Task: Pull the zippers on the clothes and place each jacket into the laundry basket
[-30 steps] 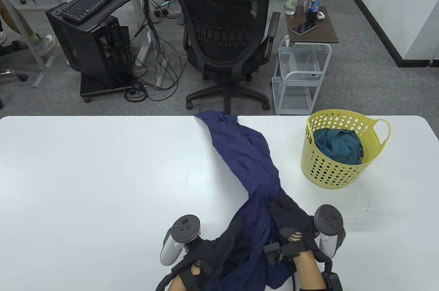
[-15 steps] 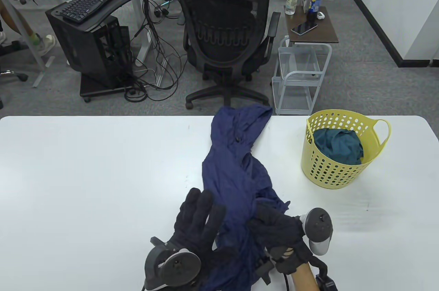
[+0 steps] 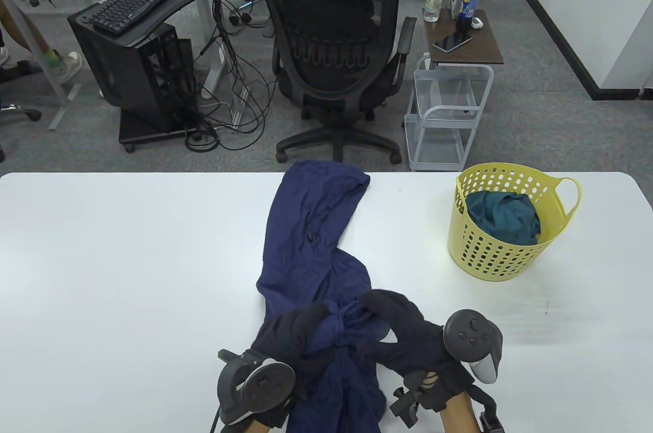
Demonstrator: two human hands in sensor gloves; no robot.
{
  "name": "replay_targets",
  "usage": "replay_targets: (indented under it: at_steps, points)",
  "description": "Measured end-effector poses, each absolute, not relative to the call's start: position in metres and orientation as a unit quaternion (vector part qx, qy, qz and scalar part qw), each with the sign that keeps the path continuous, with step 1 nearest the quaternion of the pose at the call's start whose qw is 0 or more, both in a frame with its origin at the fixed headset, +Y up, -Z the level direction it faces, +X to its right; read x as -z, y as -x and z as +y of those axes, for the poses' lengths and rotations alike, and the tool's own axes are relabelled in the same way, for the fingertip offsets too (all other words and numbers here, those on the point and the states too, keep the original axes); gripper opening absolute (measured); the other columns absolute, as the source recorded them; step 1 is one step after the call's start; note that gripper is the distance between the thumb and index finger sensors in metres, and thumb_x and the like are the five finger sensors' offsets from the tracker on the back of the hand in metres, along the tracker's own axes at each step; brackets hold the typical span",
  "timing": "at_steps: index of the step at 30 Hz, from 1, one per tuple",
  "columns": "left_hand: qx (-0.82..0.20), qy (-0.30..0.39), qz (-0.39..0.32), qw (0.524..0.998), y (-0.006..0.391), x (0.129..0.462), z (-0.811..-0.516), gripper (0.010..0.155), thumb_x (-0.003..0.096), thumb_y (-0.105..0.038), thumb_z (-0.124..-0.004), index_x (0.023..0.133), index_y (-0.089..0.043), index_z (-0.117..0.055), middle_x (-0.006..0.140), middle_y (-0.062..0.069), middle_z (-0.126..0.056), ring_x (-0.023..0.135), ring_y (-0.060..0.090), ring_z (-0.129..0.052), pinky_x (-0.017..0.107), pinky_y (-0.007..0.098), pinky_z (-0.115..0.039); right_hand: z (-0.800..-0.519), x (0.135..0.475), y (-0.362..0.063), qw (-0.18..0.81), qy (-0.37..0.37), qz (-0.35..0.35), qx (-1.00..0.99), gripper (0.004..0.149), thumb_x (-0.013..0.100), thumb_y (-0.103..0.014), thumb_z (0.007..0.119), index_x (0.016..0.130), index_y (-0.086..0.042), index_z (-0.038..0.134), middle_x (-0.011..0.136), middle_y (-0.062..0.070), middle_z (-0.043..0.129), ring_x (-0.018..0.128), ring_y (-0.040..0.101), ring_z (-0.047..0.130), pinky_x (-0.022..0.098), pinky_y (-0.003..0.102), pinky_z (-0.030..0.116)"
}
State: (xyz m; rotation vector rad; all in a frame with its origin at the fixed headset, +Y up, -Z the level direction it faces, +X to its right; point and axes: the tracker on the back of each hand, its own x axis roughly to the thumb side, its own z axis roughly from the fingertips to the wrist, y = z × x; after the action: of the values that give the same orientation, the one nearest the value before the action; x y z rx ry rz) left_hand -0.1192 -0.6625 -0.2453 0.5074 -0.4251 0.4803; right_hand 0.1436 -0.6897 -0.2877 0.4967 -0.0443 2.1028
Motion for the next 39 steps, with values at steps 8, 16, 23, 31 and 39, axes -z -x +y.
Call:
replay_targets:
  at_steps: [8,16,23,31,39]
  points:
    - [-0.235,-0.244,-0.298,0.892,0.096,0.224,-0.654,0.085,0.0211,-0.053,-0.101,0.096,-0.036,-0.064,0.082,-0.011,-0.094,0.053,0.011,-0.106,0.051,0.043,-0.088,-0.72,0.289,-0.089,0.431,-0.292,0.086,-0.85,0.095,0.033,-0.06,0.098,0.108,-0.033,0.048,0.117,-0.001,0.061,0.11,0.046,0.047,0.071,0.074,0.041]
    - [-0.443,-0.171,-0.259,0.841,0.129,0.248,-0.667,0.112,0.0217,-0.068,-0.09,0.106,-0.035,-0.024,0.115,-0.004,-0.052,0.101,0.02,-0.073,0.072,0.053,-0.064,-0.714,0.298,-0.121,0.577,-0.257,0.048,-0.774,0.057,0.043,-0.037,0.096,0.095,-0.03,0.072,0.09,-0.004,0.093,0.079,0.029,0.096,0.061,0.058,0.075]
    - [-0.419,0.168,-0.327,0.83,0.113,0.277,-0.716,0.132,0.0122,-0.077,-0.082,0.095,-0.034,0.011,0.116,0.007,0.005,0.105,0.042,0.004,0.069,0.072,-0.014,-0.704,0.296,-0.128,0.719,-0.29,0.055,-0.629,0.063,0.046,-0.03,0.093,0.102,-0.03,0.063,0.102,-0.002,0.08,0.093,0.035,0.081,0.069,0.06,0.065]
    - [-0.318,0.011,-0.199,0.927,0.085,0.268,-0.714,0.117,0.0226,-0.065,-0.096,0.107,-0.027,-0.024,0.1,-0.012,-0.074,0.1,0.028,-0.079,0.07,0.059,-0.062,-0.7,0.29,-0.12,0.737,-0.319,0.082,-0.591,0.062,0.051,-0.035,0.087,0.105,-0.033,0.058,0.108,0.009,0.066,0.095,0.043,0.068,0.071,0.059,0.061]
    - [-0.36,-0.141,-0.155,0.909,0.124,0.269,-0.696,0.072,0.0349,-0.042,-0.096,0.096,-0.042,-0.057,0.082,-0.015,-0.082,0.053,0.015,-0.11,0.039,0.038,-0.097,-0.685,0.288,-0.135,0.665,-0.388,0.123,-0.626,0.068,0.045,-0.024,0.095,0.102,-0.044,0.065,0.119,-0.002,0.056,0.109,0.042,0.049,0.076,0.062,0.044]
